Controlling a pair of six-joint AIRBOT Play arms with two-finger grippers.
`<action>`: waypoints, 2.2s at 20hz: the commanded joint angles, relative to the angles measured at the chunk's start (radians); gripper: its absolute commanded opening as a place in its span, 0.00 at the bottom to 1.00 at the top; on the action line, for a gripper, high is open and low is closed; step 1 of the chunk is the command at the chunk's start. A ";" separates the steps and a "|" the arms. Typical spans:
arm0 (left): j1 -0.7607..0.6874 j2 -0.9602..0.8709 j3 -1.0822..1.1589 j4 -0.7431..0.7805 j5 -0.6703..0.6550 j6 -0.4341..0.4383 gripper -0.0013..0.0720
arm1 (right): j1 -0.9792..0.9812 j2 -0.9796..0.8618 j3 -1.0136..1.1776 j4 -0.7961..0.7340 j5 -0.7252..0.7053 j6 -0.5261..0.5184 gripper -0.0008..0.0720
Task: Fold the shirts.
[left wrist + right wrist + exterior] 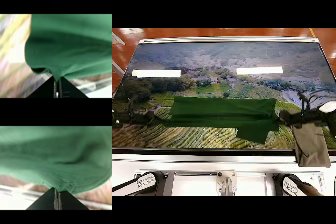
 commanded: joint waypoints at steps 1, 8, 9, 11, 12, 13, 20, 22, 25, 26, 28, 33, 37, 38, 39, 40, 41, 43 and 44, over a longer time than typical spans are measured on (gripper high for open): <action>-0.063 -0.053 0.159 -0.013 0.066 -0.098 0.07 | -0.001 -0.097 0.182 0.025 -0.019 0.045 0.08; -0.187 -0.336 0.429 -0.013 0.077 -0.220 0.07 | 0.073 -0.401 0.382 0.045 -0.159 0.067 0.08; -0.192 -0.375 0.459 -0.013 0.077 -0.241 0.07 | 0.084 -0.436 0.391 0.043 -0.199 0.074 0.08; -0.196 -0.439 0.505 -0.013 0.077 -0.274 0.07 | 0.086 -0.483 0.395 0.057 -0.269 0.094 0.08; -0.196 -0.464 0.520 -0.013 0.077 -0.274 0.07 | 0.085 -0.498 0.395 0.051 -0.288 0.098 0.08; -0.196 -0.487 0.529 -0.013 0.077 -0.286 0.07 | 0.085 -0.511 0.395 0.030 -0.302 0.101 0.08; -0.189 -0.534 0.551 0.056 -0.009 -0.333 0.68 | 0.081 -0.523 0.399 0.012 -0.277 0.073 0.74; -0.167 -0.534 0.610 0.165 -0.117 -0.354 0.69 | 0.063 -0.494 0.416 -0.022 -0.201 0.003 0.87; -0.135 -0.510 0.690 0.241 -0.226 -0.370 0.69 | 0.016 -0.460 0.420 -0.179 -0.117 0.067 0.97; -0.132 -0.491 0.695 0.240 -0.227 -0.370 0.68 | 0.000 -0.470 0.420 -0.181 -0.076 0.079 0.97; -0.138 -0.459 0.695 0.239 -0.229 -0.370 0.68 | -0.009 -0.510 0.419 -0.180 -0.018 0.079 0.97; -0.195 -0.413 0.696 0.207 -0.236 -0.340 0.66 | 0.013 -0.617 0.420 -0.049 -0.050 0.056 0.97; -0.243 -0.407 0.697 0.112 -0.216 -0.318 0.66 | 0.051 -0.665 0.420 -0.005 -0.095 0.056 0.94; -0.253 -0.407 0.697 0.080 -0.213 -0.305 0.66 | 0.053 -0.662 0.420 -0.005 -0.100 0.055 0.66; -0.264 -0.407 0.697 0.050 -0.203 -0.305 0.60 | 0.053 -0.653 0.420 -0.002 -0.103 0.050 0.32; -0.275 -0.407 0.696 0.019 -0.185 -0.304 0.44 | 0.051 -0.634 0.420 -0.001 -0.104 0.043 0.09; -0.293 -0.408 0.696 -0.019 -0.160 -0.291 0.30 | 0.047 -0.606 0.420 0.006 -0.104 0.023 0.08; -0.348 -0.409 0.696 -0.092 -0.085 -0.227 0.08 | 0.038 -0.523 0.420 0.019 -0.102 0.002 0.08; -0.389 -0.412 0.695 -0.107 -0.028 -0.219 0.07 | 0.038 -0.471 0.420 0.023 -0.096 0.002 0.08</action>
